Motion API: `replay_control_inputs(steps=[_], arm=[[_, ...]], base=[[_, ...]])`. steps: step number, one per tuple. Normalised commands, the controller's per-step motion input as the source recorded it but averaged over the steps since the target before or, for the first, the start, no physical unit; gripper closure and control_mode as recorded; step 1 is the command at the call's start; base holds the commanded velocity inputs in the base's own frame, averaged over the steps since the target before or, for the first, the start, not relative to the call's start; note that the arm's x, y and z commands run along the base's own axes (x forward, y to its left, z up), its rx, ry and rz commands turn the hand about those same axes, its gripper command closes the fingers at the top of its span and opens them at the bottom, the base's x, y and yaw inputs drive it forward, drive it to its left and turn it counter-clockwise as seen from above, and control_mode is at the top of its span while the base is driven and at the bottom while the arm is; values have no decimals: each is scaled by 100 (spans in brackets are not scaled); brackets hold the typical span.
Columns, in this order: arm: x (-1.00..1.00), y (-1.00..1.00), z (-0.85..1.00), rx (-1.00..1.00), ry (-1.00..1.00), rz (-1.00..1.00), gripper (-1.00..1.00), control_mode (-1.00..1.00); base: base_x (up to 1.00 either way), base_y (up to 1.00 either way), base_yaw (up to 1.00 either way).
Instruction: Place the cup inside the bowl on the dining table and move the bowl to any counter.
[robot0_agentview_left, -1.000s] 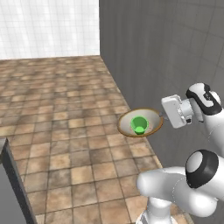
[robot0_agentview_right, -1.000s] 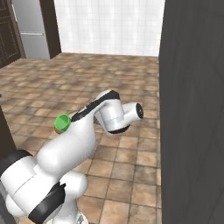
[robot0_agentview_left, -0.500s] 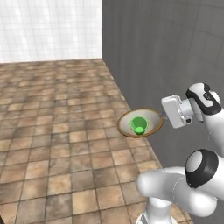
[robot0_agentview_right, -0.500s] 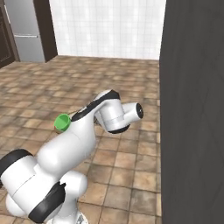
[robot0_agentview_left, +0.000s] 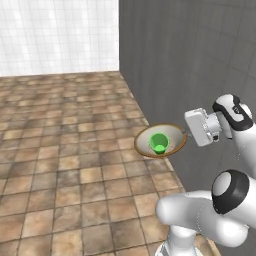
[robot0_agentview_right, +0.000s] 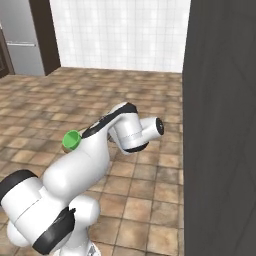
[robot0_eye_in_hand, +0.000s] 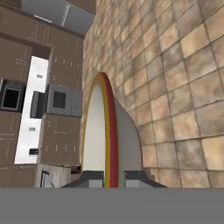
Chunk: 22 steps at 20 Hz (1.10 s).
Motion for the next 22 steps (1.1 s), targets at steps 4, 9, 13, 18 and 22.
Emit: replay_control_inputs(steps=[4,9,13,18,22], arm=[[0,0,0,0,0,0,100,100],[0,0,0,0,0,0,100,100],[0,0,0,0,0,0,100,100],[0,0,0,0,0,0,100,100],[0,0,0,0,0,0,100,100]], base=[[85,-10,0],[86,-10,0],[82,-9,0],[84,-8,0],[93,-9,0]])
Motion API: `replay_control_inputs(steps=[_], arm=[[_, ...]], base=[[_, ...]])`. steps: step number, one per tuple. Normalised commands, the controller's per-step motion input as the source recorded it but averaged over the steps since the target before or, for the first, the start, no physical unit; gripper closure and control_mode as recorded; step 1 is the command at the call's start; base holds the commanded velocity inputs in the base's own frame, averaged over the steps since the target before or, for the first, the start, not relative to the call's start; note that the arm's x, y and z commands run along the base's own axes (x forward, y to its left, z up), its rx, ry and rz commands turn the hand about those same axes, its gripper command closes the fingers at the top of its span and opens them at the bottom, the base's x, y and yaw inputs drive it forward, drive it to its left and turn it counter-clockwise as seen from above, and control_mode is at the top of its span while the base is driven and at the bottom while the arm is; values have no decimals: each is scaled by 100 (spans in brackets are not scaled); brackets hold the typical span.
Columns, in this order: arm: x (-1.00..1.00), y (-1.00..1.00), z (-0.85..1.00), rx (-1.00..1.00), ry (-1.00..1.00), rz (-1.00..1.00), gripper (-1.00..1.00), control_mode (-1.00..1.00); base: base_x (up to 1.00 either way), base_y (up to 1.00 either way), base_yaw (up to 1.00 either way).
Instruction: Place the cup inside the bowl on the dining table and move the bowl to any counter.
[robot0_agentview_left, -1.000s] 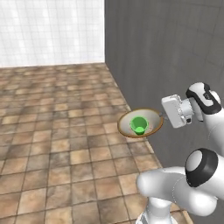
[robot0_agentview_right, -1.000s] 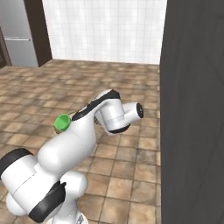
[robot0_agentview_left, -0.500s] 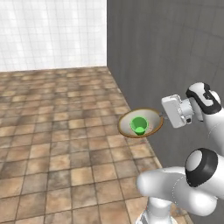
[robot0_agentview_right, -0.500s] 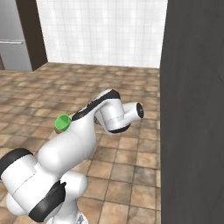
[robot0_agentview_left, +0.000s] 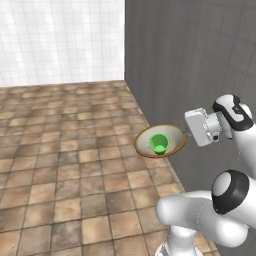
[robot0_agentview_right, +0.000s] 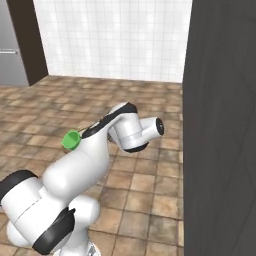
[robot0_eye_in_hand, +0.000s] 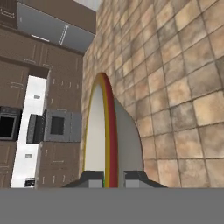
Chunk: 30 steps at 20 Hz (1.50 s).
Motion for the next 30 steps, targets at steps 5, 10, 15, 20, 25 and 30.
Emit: replay_control_inputs(steps=[5,10,15,20,25,30], arm=[[0,0,0,0,0,0,100,100],[0,0,0,0,0,0,100,100],[0,0,0,0,0,0,100,100],[0,0,0,0,0,0,100,100],[0,0,0,0,0,0,100,100],[0,0,0,0,0,0,100,100]], base=[[100,-9,0],[100,-6,0],[93,-3,2],[83,0,9],[86,0,14],[65,2,14]])
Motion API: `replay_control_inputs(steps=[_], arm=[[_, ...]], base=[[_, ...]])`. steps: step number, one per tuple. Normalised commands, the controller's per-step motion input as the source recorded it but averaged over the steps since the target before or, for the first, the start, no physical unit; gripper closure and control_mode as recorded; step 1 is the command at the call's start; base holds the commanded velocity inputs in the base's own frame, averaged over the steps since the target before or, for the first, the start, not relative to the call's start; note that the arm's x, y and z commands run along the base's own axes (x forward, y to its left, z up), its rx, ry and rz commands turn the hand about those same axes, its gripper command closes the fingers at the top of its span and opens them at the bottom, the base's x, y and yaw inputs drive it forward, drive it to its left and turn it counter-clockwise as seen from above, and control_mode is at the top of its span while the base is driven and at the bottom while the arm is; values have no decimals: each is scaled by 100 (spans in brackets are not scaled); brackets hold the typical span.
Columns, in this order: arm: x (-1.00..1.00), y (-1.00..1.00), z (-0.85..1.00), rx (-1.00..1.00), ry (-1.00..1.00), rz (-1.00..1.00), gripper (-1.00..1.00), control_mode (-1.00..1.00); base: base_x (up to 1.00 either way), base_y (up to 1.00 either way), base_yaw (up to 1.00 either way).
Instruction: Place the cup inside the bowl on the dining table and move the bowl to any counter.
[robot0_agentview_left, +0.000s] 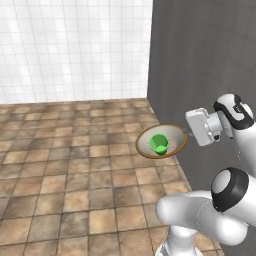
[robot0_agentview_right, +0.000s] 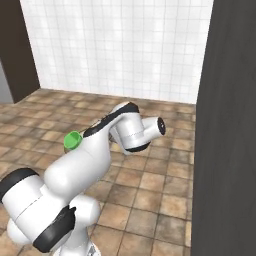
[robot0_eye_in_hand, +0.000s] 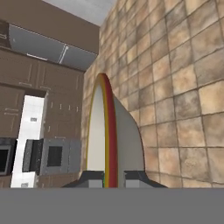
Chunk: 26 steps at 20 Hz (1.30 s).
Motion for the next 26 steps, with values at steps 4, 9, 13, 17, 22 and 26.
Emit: replay_control_inputs(steps=[4,9,13,17,22,26], arm=[[0,0,0,0,0,0,100,100],[0,0,0,0,0,0,100,100],[0,0,0,0,0,0,100,100],[0,0,0,0,0,0,100,100],[0,0,0,0,0,0,100,100],[0,0,0,0,0,0,100,100]], base=[[53,14,14],[27,34,15],[24,49,9],[25,59,7],[39,55,7],[35,39,10]])
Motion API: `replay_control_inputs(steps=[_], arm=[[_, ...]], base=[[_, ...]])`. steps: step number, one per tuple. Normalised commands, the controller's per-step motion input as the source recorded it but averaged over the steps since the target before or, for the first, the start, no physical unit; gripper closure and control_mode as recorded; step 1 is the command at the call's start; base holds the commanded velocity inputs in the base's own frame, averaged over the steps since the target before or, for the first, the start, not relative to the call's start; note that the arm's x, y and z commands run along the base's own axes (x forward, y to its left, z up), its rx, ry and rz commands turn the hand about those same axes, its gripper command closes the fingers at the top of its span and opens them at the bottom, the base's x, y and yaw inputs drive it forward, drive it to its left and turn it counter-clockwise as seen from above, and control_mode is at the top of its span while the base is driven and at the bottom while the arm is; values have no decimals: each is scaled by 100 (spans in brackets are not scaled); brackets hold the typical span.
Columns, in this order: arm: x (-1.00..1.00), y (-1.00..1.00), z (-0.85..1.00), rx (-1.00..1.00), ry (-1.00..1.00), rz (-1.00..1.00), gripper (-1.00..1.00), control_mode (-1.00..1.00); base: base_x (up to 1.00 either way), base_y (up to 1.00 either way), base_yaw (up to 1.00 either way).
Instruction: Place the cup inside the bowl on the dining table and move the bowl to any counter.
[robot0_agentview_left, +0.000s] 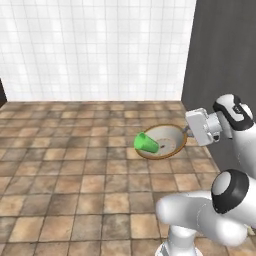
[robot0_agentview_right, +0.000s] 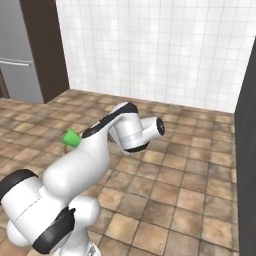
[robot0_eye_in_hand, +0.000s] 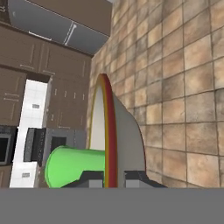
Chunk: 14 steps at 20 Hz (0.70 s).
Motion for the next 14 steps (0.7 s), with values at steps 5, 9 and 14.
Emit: replay_control_inputs(steps=[5,9,14], arm=[[0,0,0,0,0,0,100,100],[0,0,0,0,0,0,100,100],[0,0,0,0,0,0,100,100]], base=[[26,16,13],[20,8,13],[16,24,15]])
